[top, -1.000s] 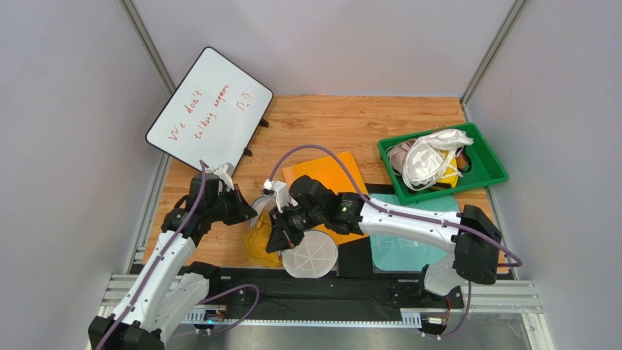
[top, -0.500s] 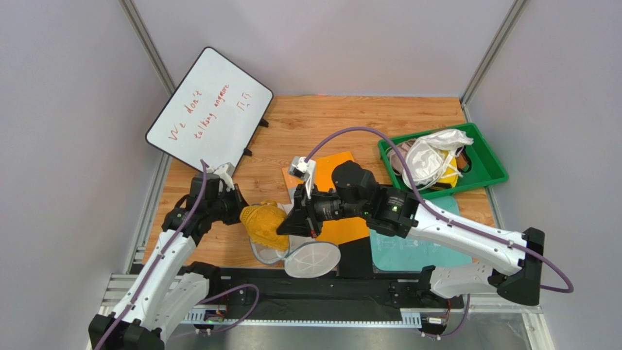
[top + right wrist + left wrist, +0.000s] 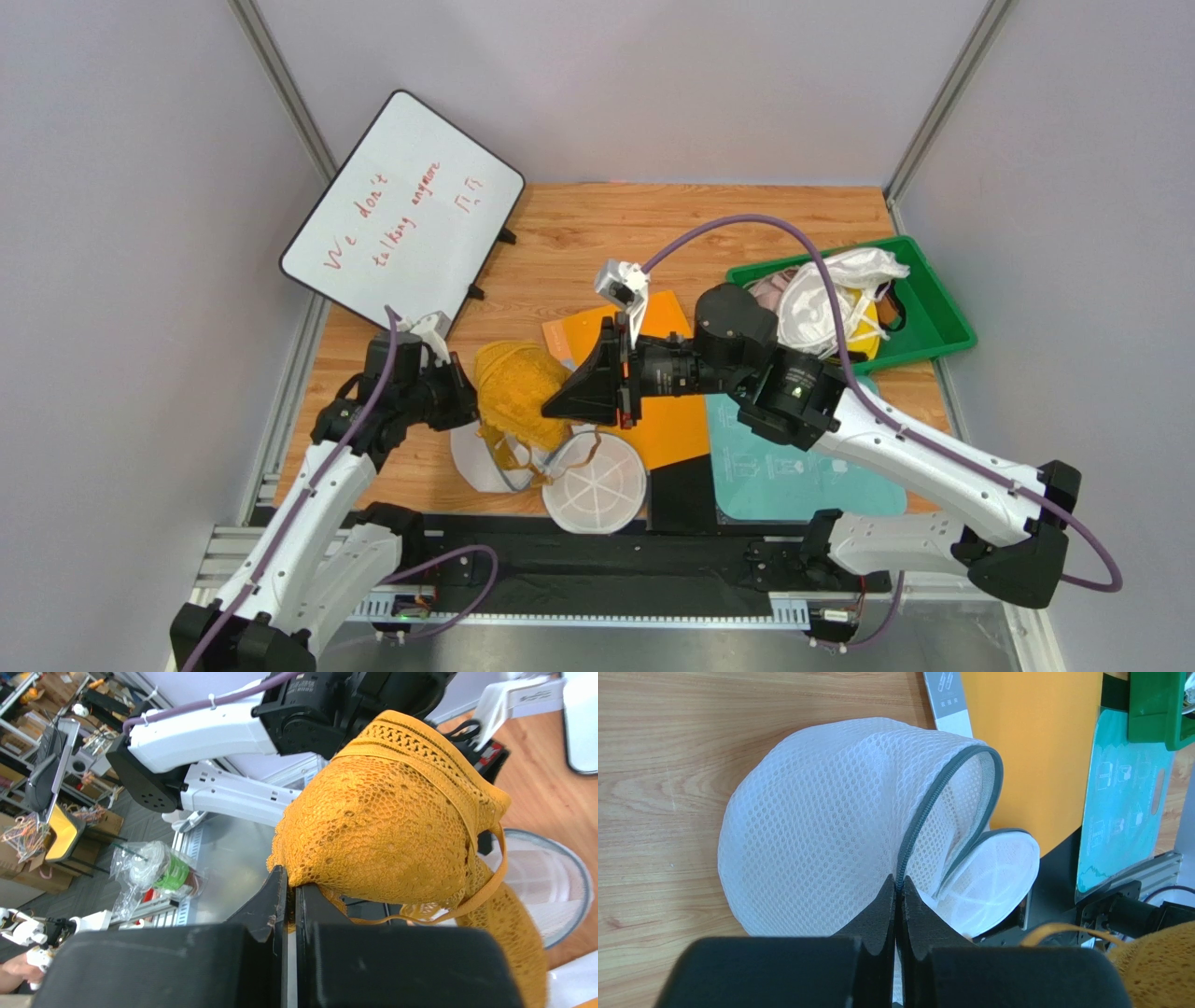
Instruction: Unzip the laundry bag and remove the bra
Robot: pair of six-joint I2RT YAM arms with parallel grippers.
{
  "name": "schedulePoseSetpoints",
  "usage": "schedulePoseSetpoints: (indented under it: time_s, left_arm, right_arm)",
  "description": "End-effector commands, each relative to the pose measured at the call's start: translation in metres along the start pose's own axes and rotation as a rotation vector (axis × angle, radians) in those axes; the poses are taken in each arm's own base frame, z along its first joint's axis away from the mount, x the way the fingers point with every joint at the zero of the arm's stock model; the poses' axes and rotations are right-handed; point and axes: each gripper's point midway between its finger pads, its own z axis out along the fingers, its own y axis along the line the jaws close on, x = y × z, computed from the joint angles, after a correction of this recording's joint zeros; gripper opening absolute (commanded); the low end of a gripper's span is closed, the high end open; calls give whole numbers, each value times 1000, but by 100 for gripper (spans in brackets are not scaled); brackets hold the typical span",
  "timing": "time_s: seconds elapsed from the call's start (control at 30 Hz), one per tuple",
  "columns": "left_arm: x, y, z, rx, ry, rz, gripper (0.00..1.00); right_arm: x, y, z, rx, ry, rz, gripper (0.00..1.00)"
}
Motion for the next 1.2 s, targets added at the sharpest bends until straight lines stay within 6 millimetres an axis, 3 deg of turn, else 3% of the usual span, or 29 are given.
schedulePoseSetpoints:
  time_s: [0.0,0.13,0.33,0.43,0.53,0.63,0.7,0.83,0.93,1.17]
  left_arm:
    - [-12,-6,-3,22,-46,26,0]
    - [-13,-7,-4,23,-51,27,0]
    - [-14,-7,-4,25,-55,29,0]
    - [-14,-7,-5,27,-59,29,0]
    - [-14,-8,-5,32,-61,33,0]
    - [-14,-9,-5,37,-61,34,0]
    - [-15,-10,-6,40,-63,34,0]
    - [-15,-11,-6,45,-67,36,0]
    - [-14,-12,-6,51,-63,37,0]
    - [-13,-14,-6,64,-61,39,0]
  right_arm:
    - [-48,5,-27,10,-140,-57,0]
    - [-70,-20,-61,139,-199,-77,0]
    - [-105,-68,-133,442,-287,-90,0]
    - [-122,-103,-188,625,-367,-53,0]
    - [-132,-122,-226,734,-435,-18,0]
    - [-143,-146,-293,901,-548,35,0]
    - [-144,-159,-318,968,-588,67,0]
    - [-145,-185,-386,1149,-703,127,0]
    - [-145,-201,-422,1263,-754,145,0]
    - [-132,-250,-472,1415,-764,218,0]
